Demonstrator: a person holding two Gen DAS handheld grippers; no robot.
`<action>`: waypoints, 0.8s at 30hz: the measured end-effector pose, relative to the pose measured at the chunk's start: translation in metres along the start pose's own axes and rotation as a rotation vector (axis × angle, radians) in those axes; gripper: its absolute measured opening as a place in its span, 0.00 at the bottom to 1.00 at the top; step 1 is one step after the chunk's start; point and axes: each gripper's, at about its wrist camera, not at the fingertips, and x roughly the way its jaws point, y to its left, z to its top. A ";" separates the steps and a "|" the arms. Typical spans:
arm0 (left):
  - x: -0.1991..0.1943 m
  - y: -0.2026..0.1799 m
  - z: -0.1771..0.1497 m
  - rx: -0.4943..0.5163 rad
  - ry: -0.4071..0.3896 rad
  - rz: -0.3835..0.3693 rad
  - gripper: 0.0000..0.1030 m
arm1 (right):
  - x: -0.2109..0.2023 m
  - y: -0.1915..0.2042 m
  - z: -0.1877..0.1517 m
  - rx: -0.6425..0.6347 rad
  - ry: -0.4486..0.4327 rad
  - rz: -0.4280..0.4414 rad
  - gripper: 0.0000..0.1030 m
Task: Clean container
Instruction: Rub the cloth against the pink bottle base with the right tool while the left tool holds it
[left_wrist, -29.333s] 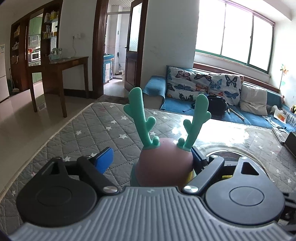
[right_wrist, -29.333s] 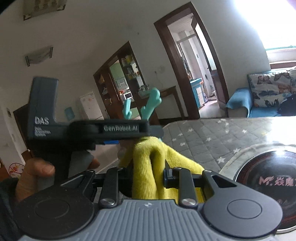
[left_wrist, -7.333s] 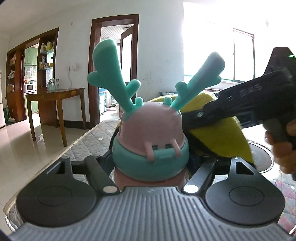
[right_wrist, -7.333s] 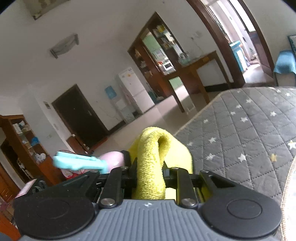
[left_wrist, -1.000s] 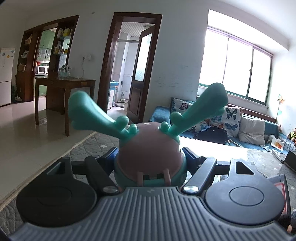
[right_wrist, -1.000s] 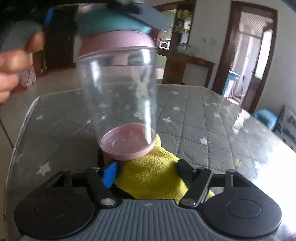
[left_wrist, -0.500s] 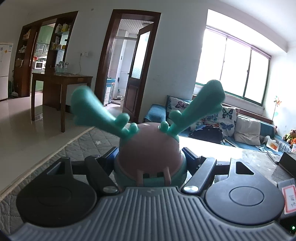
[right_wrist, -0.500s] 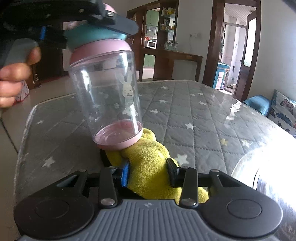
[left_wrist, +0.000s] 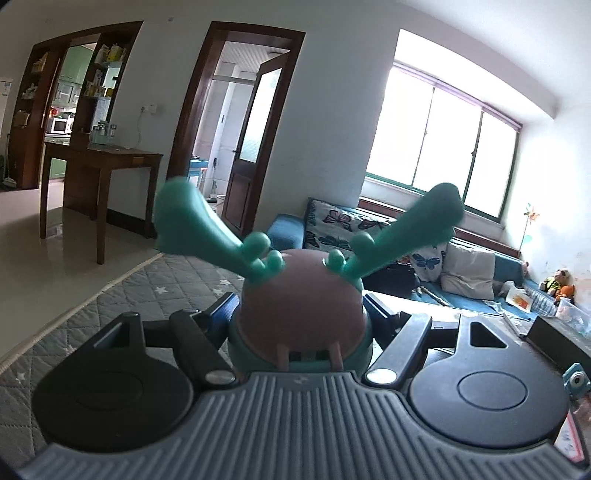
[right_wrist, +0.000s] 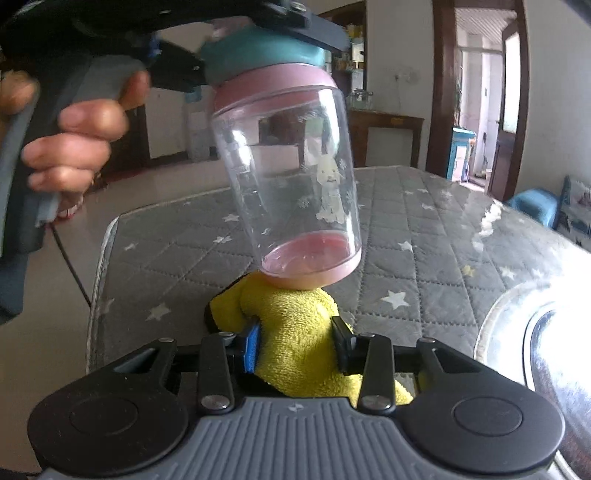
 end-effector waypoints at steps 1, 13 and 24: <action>-0.001 0.001 0.000 -0.005 0.003 -0.008 0.70 | 0.000 -0.002 0.001 0.013 -0.002 0.003 0.37; -0.015 0.016 0.001 -0.034 0.037 -0.058 0.70 | -0.004 -0.029 0.004 0.039 -0.061 -0.082 0.36; -0.016 0.009 -0.009 0.022 0.052 -0.083 0.70 | -0.010 -0.050 0.003 0.108 -0.092 -0.130 0.36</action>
